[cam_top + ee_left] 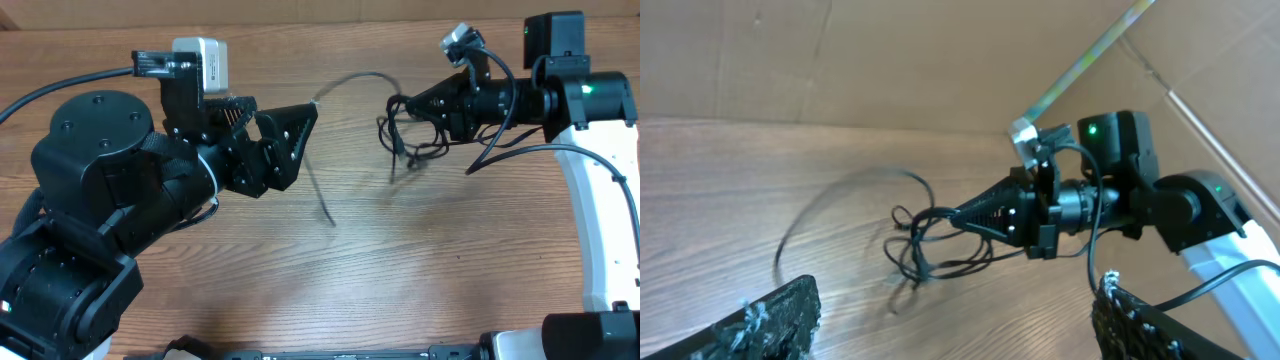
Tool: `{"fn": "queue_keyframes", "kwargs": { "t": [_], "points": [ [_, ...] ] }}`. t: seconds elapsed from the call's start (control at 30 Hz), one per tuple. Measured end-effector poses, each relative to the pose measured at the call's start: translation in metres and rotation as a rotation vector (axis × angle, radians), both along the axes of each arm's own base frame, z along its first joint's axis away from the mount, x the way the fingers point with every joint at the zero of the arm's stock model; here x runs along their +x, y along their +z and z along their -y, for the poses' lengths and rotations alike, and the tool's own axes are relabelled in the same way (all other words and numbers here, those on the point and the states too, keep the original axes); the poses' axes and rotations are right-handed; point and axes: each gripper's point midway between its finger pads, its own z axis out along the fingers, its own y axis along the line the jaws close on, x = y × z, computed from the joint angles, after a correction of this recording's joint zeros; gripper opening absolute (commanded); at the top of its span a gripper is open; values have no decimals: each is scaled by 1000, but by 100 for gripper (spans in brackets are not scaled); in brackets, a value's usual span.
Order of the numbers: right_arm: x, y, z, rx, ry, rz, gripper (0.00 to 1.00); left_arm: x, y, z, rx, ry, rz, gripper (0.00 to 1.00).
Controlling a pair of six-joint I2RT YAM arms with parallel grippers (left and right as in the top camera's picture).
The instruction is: Untangle cables
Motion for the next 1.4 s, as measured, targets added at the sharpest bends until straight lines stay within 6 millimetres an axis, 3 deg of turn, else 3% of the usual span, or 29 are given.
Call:
{"fn": "queue_keyframes", "kwargs": {
  "t": [0.37, 0.63, 0.8, 1.1, 1.23, 1.4],
  "points": [
    [-33, 43, -35, 287, 196, -42, 4, 0, -19, -8, 66, 30, -50, 84],
    [-38, 57, -38, 366, 207, -114, 4, -6, -35, -13, 155, 10, -73, 85],
    [-33, 84, -38, 391, 194, -97, 4, -7, -56, -13, 237, -22, -125, 85],
    [-41, 141, -39, 419, 193, -43, 4, 6, -91, 3, 335, -123, -213, 80],
    [-44, 153, -44, 414, 183, -37, 4, 11, -101, 13, 343, -173, -238, 70],
    [-44, 160, -53, 412, 186, -22, 4, 15, -111, 24, 346, -228, -264, 66]
  ]
}}
